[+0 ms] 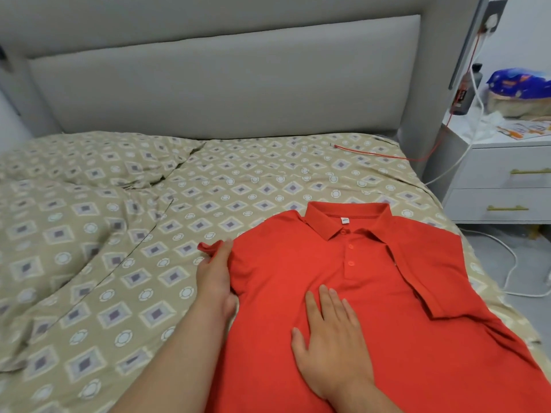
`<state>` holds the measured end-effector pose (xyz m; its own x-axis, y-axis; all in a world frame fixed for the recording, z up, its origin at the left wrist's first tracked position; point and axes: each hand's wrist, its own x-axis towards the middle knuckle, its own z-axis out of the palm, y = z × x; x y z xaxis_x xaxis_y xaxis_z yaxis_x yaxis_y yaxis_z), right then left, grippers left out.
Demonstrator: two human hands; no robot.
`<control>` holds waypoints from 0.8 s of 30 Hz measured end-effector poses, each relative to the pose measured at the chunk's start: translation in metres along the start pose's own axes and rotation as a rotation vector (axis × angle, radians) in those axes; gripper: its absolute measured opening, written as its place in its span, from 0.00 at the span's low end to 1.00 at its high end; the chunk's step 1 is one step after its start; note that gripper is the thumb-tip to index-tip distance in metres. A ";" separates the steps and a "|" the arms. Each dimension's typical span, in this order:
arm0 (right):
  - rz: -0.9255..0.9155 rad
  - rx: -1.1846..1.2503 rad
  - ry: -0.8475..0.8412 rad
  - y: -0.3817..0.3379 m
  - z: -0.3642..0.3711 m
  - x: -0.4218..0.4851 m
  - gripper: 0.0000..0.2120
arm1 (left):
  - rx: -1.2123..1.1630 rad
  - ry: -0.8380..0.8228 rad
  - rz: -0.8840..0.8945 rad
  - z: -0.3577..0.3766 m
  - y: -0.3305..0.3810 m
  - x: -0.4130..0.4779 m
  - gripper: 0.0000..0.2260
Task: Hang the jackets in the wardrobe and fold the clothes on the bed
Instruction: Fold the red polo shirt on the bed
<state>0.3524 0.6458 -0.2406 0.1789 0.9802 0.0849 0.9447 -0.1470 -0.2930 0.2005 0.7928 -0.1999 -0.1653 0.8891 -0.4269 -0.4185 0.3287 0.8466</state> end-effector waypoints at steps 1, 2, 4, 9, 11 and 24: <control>-0.004 0.001 -0.014 0.000 0.000 -0.001 0.39 | -0.021 0.005 -0.012 0.006 -0.001 0.001 0.15; -0.005 0.004 -0.019 0.000 0.001 -0.001 0.39 | -0.030 0.011 -0.007 0.008 -0.003 0.004 0.16; 0.004 0.012 -0.008 0.000 -0.001 -0.002 0.38 | -0.141 -0.043 -0.009 0.007 0.001 0.006 0.20; -0.011 0.022 -0.026 0.000 0.004 -0.001 0.39 | -0.140 0.147 0.120 -0.012 0.017 0.023 0.27; 0.014 0.039 -0.011 0.002 0.002 0.000 0.40 | -0.094 0.248 0.093 -0.014 0.010 0.017 0.23; 0.023 0.065 -0.001 0.001 0.001 -0.001 0.37 | 0.882 0.365 0.282 -0.018 0.024 0.023 0.28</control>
<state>0.3532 0.6448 -0.2419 0.2001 0.9768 0.0765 0.9205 -0.1607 -0.3561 0.1700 0.8158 -0.1951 -0.4829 0.8675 -0.1195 0.4677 0.3709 0.8023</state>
